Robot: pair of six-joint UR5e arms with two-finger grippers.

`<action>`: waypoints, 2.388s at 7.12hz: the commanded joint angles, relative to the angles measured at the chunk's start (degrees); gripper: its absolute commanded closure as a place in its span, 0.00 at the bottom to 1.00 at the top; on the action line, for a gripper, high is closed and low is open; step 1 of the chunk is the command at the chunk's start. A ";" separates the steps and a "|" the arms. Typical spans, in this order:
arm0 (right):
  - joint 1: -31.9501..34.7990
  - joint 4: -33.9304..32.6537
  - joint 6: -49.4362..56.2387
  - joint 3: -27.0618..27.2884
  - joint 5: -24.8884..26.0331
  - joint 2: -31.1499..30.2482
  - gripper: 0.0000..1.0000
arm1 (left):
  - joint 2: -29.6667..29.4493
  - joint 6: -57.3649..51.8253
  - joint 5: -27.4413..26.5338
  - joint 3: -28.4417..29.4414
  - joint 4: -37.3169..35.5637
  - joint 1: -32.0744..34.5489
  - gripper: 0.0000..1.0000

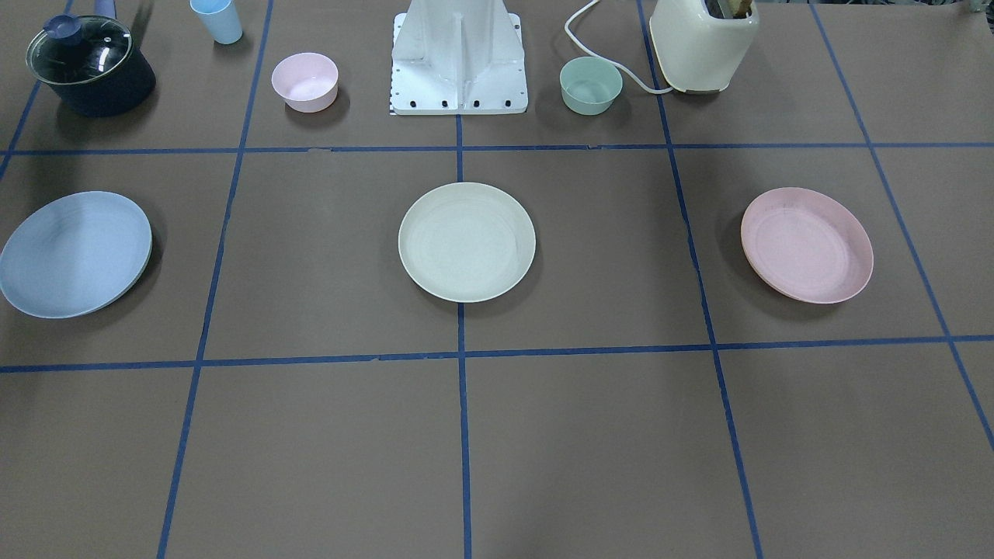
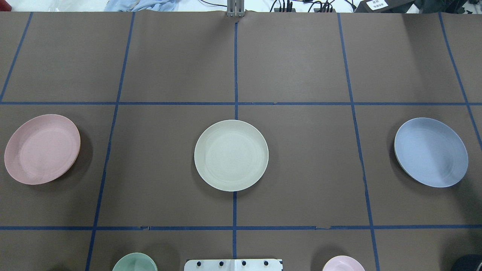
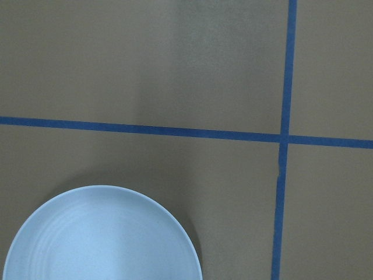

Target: Stack three plates with pink and blue

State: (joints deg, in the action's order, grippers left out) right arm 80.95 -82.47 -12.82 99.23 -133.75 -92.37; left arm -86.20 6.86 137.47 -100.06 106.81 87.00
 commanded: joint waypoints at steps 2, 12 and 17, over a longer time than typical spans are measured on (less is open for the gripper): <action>-0.01 -0.06 -0.28 0.17 0.16 -0.53 0.00 | 0.06 -0.88 -0.09 -0.22 -0.38 -0.16 0.00; -3.16 4.05 -1.24 -0.70 -2.66 -0.35 0.00 | 0.06 -0.70 0.08 1.78 2.16 -1.73 0.00; -3.61 4.25 -1.25 -0.62 -2.57 -0.35 0.00 | -3.45 10.24 -0.36 15.42 15.18 -15.94 0.00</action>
State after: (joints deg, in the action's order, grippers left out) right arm 77.38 -78.27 -14.15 98.71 -136.40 -92.72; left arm -88.80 13.20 137.25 -86.54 121.07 75.92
